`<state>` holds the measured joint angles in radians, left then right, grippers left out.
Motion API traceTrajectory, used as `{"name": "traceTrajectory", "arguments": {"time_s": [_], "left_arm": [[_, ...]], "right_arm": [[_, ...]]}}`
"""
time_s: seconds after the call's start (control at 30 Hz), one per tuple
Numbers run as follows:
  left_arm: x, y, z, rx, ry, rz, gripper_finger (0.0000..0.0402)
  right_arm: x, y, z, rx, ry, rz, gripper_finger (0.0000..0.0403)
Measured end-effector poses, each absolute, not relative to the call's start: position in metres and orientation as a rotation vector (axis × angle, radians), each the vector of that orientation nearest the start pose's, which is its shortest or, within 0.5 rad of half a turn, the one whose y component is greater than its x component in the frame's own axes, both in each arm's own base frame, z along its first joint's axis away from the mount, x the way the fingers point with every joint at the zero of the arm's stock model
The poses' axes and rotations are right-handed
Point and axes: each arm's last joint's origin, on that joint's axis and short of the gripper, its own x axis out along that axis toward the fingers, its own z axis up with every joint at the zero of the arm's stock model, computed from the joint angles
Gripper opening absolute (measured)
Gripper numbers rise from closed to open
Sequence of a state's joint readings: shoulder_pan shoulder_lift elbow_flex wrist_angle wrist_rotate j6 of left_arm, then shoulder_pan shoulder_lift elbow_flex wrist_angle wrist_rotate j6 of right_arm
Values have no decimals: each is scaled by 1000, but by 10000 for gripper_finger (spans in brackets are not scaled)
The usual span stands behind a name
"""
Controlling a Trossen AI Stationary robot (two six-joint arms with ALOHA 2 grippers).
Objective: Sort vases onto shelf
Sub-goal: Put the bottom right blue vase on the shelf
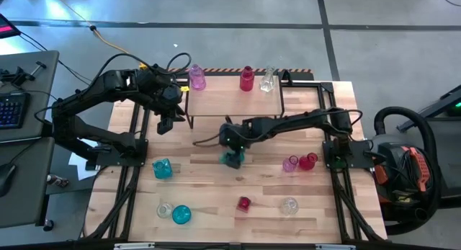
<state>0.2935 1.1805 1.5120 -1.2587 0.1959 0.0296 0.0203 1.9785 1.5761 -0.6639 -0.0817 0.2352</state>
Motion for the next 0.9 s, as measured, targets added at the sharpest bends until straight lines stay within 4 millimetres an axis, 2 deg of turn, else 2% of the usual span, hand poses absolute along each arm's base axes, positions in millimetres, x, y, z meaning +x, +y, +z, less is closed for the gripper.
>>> {"name": "traceTrajectory", "arguments": {"time_s": [0.13,0.27,0.47,0.9], "left_arm": [[183,49,407,-197,901,77,104],[183,49,407,-197,901,77,104],[183,49,407,-197,900,77,104],[183,49,407,-197,900,77,104]], "right_arm": [[417,16,219,140,1102,46,280],[416,29,216,55,1123,125,280],[417,47,196,-34,1192,192,280],[419,45,195,-185,1163,211,280]]}}
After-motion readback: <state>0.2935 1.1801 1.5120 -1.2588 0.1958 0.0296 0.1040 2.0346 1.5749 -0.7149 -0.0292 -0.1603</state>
